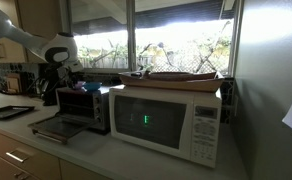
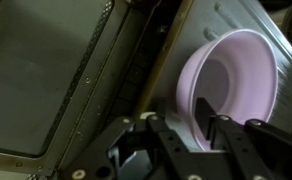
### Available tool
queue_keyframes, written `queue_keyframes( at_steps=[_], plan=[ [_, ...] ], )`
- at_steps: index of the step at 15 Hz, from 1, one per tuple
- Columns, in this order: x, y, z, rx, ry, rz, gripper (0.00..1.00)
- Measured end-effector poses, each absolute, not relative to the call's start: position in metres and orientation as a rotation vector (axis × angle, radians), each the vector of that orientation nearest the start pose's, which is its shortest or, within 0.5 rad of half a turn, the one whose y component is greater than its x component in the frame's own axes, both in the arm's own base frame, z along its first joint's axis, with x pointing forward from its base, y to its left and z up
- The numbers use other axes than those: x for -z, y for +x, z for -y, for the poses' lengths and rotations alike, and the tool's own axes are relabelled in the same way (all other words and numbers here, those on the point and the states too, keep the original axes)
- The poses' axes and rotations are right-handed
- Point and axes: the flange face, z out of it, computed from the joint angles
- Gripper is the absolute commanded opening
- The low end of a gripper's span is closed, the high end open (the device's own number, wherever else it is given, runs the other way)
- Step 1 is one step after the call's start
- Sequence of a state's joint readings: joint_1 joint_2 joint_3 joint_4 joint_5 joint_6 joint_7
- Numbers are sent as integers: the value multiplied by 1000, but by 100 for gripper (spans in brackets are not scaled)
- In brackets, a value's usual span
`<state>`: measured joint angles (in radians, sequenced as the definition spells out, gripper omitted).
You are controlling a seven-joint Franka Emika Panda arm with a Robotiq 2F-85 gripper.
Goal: Remove the blue bowl from the microwave, put it on the left microwave and then put the purple bowl in the left microwave
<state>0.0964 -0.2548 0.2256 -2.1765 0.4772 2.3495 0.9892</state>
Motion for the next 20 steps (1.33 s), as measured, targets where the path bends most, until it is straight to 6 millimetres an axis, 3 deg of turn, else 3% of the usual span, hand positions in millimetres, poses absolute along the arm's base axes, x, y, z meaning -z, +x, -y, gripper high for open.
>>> queue_keyframes(
  at_steps=[2,5,12,16,20],
  plan=[
    [-542,484,-175,158,-2330,-1169,0],
    [-545,474,-171,97,-2366,-1165,1],
    [-559,402,-138,-206,-2610,-910,1],
    [-526,381,-132,-233,-2649,-930,1],
    [-479,380,-124,-124,-2579,-1075,1]
  ],
)
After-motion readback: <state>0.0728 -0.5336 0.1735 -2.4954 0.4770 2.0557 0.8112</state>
